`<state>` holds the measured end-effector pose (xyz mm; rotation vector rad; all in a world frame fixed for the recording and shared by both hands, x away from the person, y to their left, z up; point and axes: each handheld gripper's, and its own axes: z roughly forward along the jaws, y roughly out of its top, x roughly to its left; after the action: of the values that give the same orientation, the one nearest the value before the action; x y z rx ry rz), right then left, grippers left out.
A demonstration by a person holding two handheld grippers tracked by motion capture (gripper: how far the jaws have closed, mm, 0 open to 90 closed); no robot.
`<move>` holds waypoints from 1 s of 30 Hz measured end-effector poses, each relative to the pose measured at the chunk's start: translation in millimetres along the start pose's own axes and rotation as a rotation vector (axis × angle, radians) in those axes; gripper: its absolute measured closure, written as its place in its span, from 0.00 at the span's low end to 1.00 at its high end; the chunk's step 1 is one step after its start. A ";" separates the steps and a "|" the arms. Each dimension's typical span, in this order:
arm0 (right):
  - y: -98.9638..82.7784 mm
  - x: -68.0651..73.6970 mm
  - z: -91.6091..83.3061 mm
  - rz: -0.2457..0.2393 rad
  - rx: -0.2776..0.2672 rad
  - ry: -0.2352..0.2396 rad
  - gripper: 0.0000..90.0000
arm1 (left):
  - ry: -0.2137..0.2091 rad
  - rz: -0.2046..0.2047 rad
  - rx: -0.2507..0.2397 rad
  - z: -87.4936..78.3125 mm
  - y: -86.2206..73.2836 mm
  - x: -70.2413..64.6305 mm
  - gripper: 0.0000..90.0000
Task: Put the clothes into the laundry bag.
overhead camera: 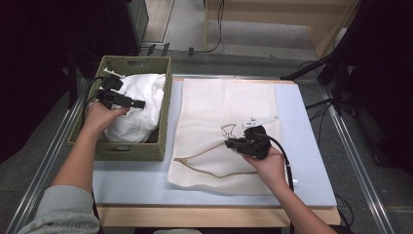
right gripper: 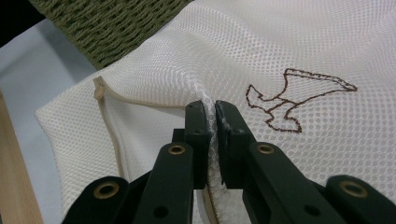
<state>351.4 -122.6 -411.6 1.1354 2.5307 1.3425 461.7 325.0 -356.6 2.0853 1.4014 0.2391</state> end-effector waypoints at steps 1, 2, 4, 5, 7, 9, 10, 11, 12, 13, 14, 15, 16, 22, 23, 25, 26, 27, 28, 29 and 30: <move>0.1 -0.4 0.0 0.001 -0.001 0.002 0.94 | 0.003 -0.001 0.004 3.3 -0.1 0.3 0.00; 0.1 -0.7 -0.1 0.005 -0.001 0.002 0.94 | 0.002 -0.001 0.008 6.6 -0.4 1.2 0.00; 0.0 -1.0 0.1 0.005 0.003 0.000 0.94 | 0.010 -0.006 0.015 12.8 -1.5 3.5 0.00; 0.0 -1.2 0.5 0.003 0.004 0.001 0.94 | 0.020 0.000 0.018 15.4 -2.1 5.2 0.00; -0.1 -1.1 1.2 0.001 0.004 0.001 0.94 | 0.047 -0.005 0.019 20.6 -4.0 9.0 0.00; -0.3 -0.9 1.9 0.002 0.004 0.001 0.94 | 0.056 -0.011 0.023 23.6 -6.0 13.1 0.00; -0.3 -1.0 2.1 0.005 0.007 0.002 0.94 | 0.077 -0.014 0.028 25.3 -7.4 15.7 0.00; -0.4 -0.8 2.2 0.005 0.008 0.002 0.94 | 0.088 -0.017 0.030 26.1 -8.0 17.4 0.00; -0.4 -0.8 2.3 0.006 0.007 0.002 0.94 | 0.097 -0.028 0.032 27.3 -8.7 19.4 0.00; -0.4 -0.8 2.3 0.008 0.008 0.002 0.94 | 0.106 -0.038 0.035 28.8 -9.1 21.7 0.00; -0.4 -0.8 2.4 0.008 0.007 0.001 0.94 | 0.105 -0.050 0.038 30.4 -9.5 24.0 0.00; -0.4 -0.8 2.5 0.008 0.008 0.002 0.95 | 0.098 -0.061 0.038 33.2 -10.2 26.5 0.00; -0.4 -0.8 2.5 0.005 0.008 0.001 0.95 | 0.100 -0.062 0.037 35.0 -10.6 27.9 0.00; -0.1 -1.6 2.0 0.004 0.005 0.004 0.95 | 0.111 -0.061 0.039 44.0 -13.2 30.4 0.00; -0.2 -1.3 2.4 0.005 0.006 0.003 0.95 | 0.112 -0.062 0.037 45.0 -13.6 30.8 0.00; -0.2 -1.0 2.8 0.001 0.009 0.002 0.95 | 0.120 -0.070 0.032 47.6 -15.3 31.0 0.00; -0.2 -1.1 2.9 0.002 0.008 0.002 0.94 | 0.126 -0.064 0.032 48.7 -16.5 30.6 0.00; -0.2 -1.2 3.0 0.000 0.008 0.001 0.95 | 0.141 -0.051 0.034 49.6 -17.0 30.2 0.04; -0.2 -1.4 2.9 0.000 0.007 0.002 0.95 | 0.155 -0.045 0.031 50.1 -17.2 29.9 0.07; -0.1 -1.4 3.0 0.002 0.007 0.003 0.95 | 0.155 -0.050 0.028 51.4 -17.6 30.1 0.10; -0.1 -1.4 3.2 0.005 0.007 0.002 0.94 | 0.153 -0.055 0.027 52.5 -17.9 30.3 0.12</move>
<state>353.5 -121.2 -414.0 1.1424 2.5380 1.3371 485.0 336.3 -414.2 2.0842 1.5572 0.3657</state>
